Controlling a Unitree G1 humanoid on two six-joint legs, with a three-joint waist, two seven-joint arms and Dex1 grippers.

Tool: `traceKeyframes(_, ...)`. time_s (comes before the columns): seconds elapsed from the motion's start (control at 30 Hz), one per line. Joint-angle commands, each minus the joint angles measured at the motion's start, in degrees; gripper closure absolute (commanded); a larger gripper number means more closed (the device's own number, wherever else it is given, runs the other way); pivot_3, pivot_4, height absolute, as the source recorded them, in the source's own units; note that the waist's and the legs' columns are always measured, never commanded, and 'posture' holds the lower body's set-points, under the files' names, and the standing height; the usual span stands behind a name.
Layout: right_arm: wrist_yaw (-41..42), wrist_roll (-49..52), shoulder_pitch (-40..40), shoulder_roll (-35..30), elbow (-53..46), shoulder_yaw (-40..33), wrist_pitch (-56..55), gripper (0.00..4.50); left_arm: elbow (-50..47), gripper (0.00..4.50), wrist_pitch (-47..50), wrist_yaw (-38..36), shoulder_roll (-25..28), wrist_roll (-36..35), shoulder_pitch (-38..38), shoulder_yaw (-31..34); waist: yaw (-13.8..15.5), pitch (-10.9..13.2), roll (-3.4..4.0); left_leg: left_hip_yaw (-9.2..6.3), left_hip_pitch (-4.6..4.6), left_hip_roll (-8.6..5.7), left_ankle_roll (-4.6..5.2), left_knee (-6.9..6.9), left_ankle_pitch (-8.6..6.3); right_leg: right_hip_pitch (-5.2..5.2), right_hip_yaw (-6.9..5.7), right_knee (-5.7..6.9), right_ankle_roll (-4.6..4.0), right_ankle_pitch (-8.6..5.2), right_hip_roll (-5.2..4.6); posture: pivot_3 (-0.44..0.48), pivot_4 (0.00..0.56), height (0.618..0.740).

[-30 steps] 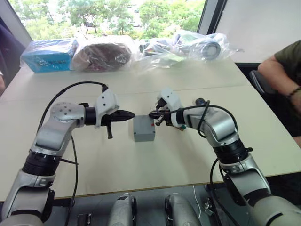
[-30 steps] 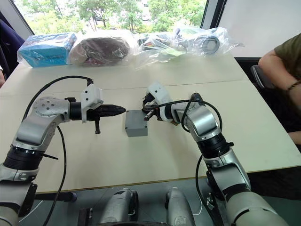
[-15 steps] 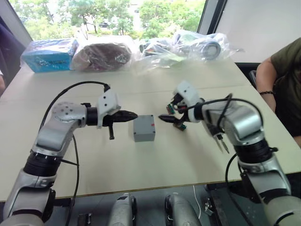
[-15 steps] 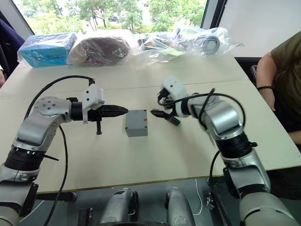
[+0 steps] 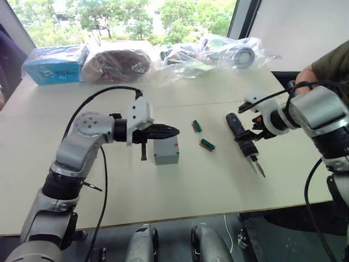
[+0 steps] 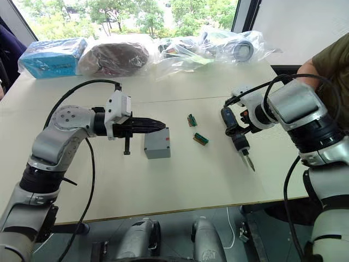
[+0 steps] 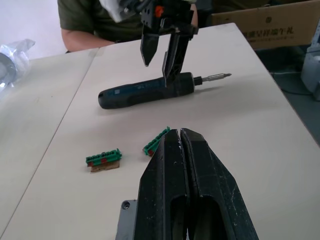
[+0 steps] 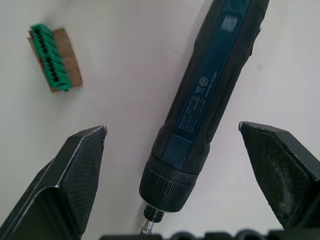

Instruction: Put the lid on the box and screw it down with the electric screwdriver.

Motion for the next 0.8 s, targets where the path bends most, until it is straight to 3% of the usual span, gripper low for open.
traceKeyframes(0.03,3.1,-2.2,-3.4,1.0,6.4,4.5,-2.3,0.06,-2.4,4.5,-0.4,0.5,0.0,-1.0,-0.9,0.8,0.1,0.0,0.0,0.01,0.0,-0.01,0.0,0.0,0.0,0.0,0.0,0.0,0.0,0.0,-0.01,0.0,0.15,0.74)
traceKeyframes(0.2,7.2,-4.8,-6.1,4.5,15.6,9.7,-4.8,0.06,-4.0,4.5,-0.3,1.3,0.2,-1.3,0.2,0.9,0.0,0.0,0.0,0.02,-0.01,-0.01,0.0,0.02,0.0,0.0,0.01,0.02,0.01,0.0,-0.01,0.0,0.15,0.74)
traceKeyframes(0.47,10.7,-9.9,-6.8,10.0,27.1,12.4,-9.4,0.06,-6.3,4.5,0.3,2.8,0.7,-2.1,1.7,1.5,0.0,0.0,0.0,0.05,0.0,0.0,0.0,0.03,0.0,0.0,0.0,0.05,0.01,0.01,0.01,0.0,0.15,0.74)
traceKeyframes(0.57,11.7,-11.9,-7.1,11.8,30.7,12.0,-11.6,0.74,-6.8,4.5,0.4,3.1,1.2,-2.3,2.1,1.7,0.0,0.0,-0.04,0.09,0.03,-0.01,0.0,0.06,0.0,0.05,-0.01,0.05,0.01,0.01,0.0,0.0,0.15,0.74)
traceKeyframes(0.7,12.9,-14.2,-7.7,13.5,33.7,11.1,-13.3,2.1,-6.6,4.5,0.3,3.4,1.9,-2.2,2.3,1.8,0.0,0.0,-0.06,0.1,0.04,-0.01,0.0,0.06,0.0,0.06,-0.02,0.06,0.01,0.01,0.02,0.0,0.15,0.74)
traceKeyframes(0.77,13.1,-15.0,-8.2,14.1,34.5,10.2,-13.5,2.6,-6.1,4.5,0.0,3.5,2.2,-2.0,2.4,1.8,-0.2,0.0,-0.06,0.11,0.05,0.0,-0.01,0.06,0.0,0.06,-0.02,0.06,0.01,0.01,0.02,0.0,0.15,0.74)
traceKeyframes(0.8,13.1,-15.4,-8.6,14.0,34.6,9.6,-13.5,2.6,-5.6,4.5,-0.2,3.5,2.4,-1.7,2.3,1.6,-0.2,0.0,-0.06,0.1,0.06,0.0,-0.01,0.05,0.0,0.06,-0.02,0.06,0.01,0.01,0.03,0.0,0.15,0.74)
